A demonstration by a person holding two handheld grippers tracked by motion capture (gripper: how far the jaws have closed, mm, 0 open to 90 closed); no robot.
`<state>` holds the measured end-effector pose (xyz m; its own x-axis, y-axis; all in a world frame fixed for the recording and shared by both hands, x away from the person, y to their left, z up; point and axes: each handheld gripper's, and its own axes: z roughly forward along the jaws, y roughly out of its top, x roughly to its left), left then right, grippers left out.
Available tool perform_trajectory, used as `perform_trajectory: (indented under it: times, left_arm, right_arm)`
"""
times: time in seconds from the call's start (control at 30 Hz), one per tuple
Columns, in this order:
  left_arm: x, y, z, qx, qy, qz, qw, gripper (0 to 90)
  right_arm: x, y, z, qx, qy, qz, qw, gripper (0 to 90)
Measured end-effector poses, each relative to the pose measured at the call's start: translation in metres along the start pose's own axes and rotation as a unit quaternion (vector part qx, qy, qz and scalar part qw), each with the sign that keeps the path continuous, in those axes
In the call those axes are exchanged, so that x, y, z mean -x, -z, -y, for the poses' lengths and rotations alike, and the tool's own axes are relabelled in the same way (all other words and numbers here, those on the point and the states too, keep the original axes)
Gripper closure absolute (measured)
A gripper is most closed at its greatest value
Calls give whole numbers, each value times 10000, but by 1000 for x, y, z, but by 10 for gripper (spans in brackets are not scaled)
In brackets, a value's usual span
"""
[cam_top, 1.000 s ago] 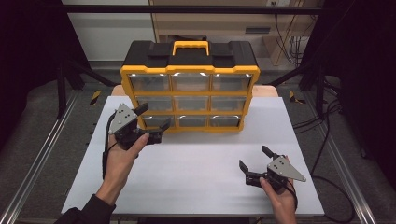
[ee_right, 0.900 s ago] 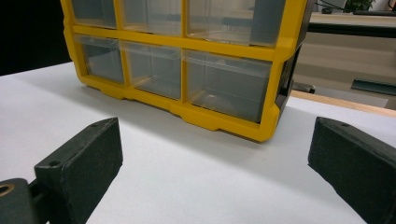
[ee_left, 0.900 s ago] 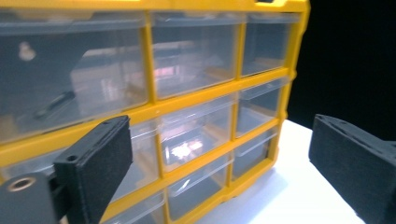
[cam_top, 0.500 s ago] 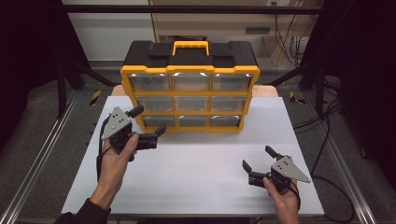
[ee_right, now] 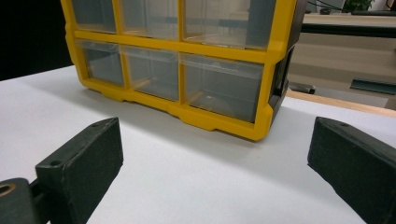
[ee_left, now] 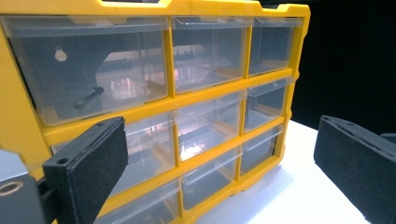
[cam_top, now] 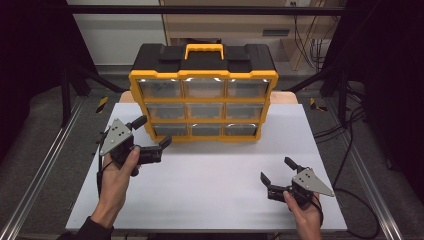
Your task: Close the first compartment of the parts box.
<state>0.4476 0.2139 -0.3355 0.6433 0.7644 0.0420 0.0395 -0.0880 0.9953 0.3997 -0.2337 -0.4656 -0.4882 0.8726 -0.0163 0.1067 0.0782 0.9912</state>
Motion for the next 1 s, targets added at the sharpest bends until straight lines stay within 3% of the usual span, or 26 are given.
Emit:
perform_trajectory:
  times: [0.27, 0.67, 1.0]
  left_arm:
    - [0, 5, 12, -72, -127, -2, 9999, 27]
    - [-5, 13, 33, -113, 49, -19, 9999, 27]
    - [-8, 20, 48, -163, 37, -99, 9998, 28]
  right_arm:
    - [2, 2, -2, 23, -78, -31, 10000, 40]
    - [4, 4, -2, 28, -46, -54, 10000, 40]
    - [2, 4, -4, 27, -54, -63, 10000, 40]
